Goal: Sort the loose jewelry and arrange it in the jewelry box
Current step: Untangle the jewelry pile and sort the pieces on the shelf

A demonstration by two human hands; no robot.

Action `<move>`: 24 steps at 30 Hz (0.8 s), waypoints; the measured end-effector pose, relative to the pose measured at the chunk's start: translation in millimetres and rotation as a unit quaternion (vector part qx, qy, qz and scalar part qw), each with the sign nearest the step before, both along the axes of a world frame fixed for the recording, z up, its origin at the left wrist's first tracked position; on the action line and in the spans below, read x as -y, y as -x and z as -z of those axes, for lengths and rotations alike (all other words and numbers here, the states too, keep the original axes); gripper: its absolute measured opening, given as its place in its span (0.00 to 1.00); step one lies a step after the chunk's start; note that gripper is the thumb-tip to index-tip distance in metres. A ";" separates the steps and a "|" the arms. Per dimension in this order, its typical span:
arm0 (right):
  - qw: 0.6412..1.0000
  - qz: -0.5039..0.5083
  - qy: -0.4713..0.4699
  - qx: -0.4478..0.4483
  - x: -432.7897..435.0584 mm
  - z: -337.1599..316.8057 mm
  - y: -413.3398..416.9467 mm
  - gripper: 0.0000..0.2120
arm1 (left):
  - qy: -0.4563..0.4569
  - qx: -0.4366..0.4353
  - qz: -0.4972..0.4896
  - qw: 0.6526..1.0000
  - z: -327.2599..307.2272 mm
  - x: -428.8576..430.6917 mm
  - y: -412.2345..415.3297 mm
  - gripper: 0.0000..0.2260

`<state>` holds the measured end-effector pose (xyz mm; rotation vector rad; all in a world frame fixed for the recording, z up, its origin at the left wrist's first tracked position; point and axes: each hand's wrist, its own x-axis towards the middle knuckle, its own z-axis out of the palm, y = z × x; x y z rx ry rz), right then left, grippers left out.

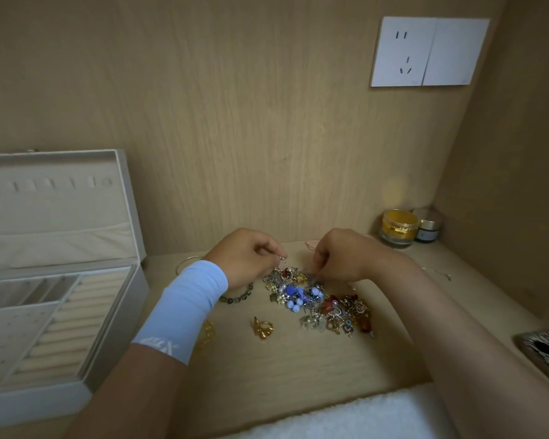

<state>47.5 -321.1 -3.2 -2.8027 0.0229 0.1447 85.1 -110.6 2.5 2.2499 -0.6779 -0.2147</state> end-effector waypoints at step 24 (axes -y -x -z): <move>0.996 -0.018 -0.084 -0.007 -8.3 -11.3 8.5 0.05 | -0.197 0.017 0.050 0.979 16.3 -53.2 31.8 0.08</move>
